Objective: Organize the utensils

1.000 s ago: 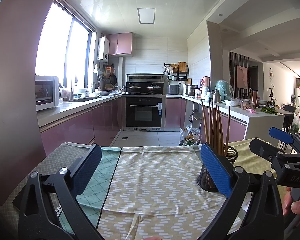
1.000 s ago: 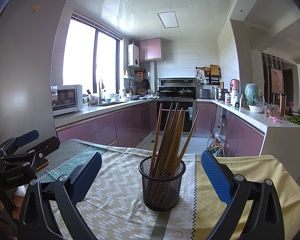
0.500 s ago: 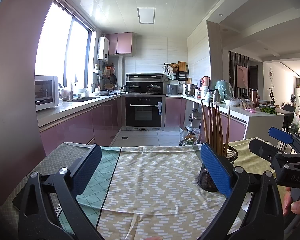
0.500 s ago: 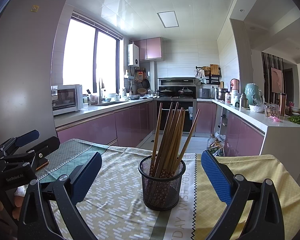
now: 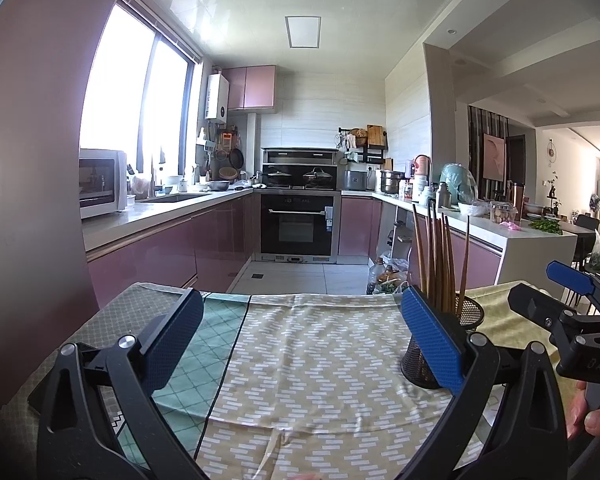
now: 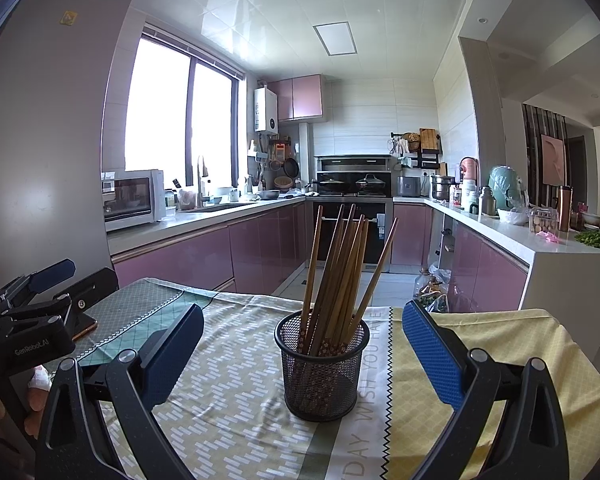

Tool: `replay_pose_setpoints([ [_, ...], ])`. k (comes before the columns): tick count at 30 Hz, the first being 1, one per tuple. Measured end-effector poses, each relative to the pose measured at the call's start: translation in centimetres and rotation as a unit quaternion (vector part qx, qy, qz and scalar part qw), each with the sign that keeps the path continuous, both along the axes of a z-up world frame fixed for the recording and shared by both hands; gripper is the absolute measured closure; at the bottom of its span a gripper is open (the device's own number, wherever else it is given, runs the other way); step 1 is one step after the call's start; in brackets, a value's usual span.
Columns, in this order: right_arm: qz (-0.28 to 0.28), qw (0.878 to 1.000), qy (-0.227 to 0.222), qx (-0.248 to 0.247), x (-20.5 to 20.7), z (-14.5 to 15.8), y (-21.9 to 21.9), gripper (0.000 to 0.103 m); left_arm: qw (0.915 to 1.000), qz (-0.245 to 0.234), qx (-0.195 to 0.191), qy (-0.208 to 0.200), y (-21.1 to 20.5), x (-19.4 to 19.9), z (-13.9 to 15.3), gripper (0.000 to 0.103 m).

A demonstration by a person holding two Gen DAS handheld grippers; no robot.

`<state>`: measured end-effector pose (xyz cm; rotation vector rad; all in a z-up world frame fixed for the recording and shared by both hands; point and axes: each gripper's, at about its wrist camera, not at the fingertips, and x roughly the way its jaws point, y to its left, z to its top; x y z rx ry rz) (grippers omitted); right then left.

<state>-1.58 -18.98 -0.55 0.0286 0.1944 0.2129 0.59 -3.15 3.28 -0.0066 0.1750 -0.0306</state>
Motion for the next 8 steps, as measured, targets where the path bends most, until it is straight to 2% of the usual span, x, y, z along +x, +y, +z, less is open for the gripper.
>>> replay_pose_setpoints([
  [5,-0.004,1.0,0.013,0.0,0.4,-0.3,-0.8,0.007,0.9995,-0.005,-0.015,0.026,-0.1,0.8,-0.3,0.006],
  [8,-0.025,0.998,0.059,-0.007,2.0,-1.3,-2.7,0.007,0.9986,-0.003,-0.009,0.052,-0.2,1.5,-0.9,0.006],
])
